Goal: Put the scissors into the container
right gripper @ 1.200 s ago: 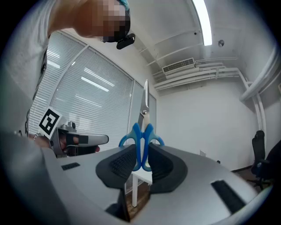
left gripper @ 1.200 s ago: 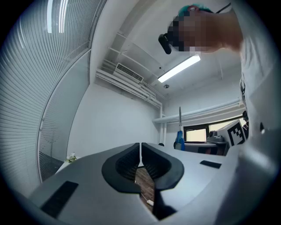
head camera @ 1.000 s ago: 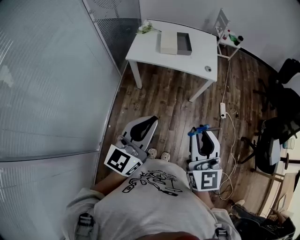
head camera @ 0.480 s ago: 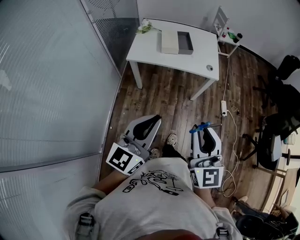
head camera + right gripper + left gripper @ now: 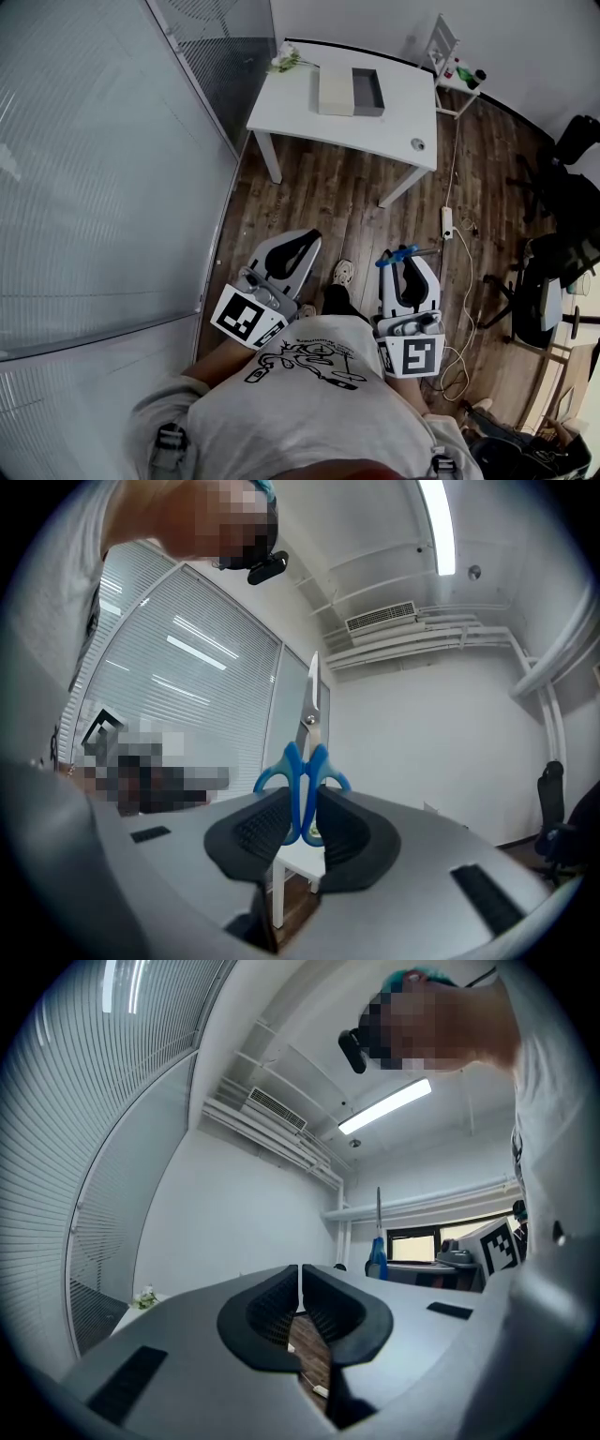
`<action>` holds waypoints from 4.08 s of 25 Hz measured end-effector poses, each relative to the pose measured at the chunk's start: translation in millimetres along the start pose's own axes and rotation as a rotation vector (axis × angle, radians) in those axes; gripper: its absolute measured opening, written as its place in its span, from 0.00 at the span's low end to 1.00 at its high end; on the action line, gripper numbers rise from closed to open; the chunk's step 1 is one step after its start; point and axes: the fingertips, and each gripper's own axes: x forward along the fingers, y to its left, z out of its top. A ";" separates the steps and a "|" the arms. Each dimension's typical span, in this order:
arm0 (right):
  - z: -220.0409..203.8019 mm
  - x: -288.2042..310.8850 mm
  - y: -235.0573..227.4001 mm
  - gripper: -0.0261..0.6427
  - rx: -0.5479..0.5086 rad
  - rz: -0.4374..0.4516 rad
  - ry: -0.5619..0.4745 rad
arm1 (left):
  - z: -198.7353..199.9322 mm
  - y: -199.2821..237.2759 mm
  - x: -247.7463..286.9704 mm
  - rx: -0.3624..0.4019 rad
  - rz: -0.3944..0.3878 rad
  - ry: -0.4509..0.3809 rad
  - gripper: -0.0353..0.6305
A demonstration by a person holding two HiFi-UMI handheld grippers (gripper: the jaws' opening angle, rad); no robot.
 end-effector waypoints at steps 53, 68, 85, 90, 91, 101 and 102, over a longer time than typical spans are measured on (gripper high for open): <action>-40.3 208.4 -239.1 0.17 0.024 0.052 0.036 | -19.3 116.9 295.9 -0.004 0.040 0.015 0.10; -45.4 344.0 -252.4 0.17 0.006 0.046 0.049 | -7.8 236.6 356.7 -0.004 0.010 0.017 0.10; -48.1 452.8 -264.2 0.17 -0.004 0.027 0.056 | 0.0 335.8 406.2 -0.011 -0.016 0.011 0.10; -51.6 468.5 -269.7 0.17 0.001 0.002 0.055 | -1.3 352.5 415.4 -0.005 -0.031 0.011 0.09; -52.1 470.5 -270.9 0.17 0.001 -0.002 0.056 | -1.4 354.4 417.4 -0.003 -0.034 0.011 0.09; -56.2 473.3 -283.3 0.17 -0.013 -0.005 0.073 | -5.0 357.0 429.7 -0.003 -0.027 0.011 0.09; -57.9 474.3 -284.2 0.17 -0.014 -0.005 0.076 | -5.7 356.7 430.1 -0.003 -0.028 0.012 0.09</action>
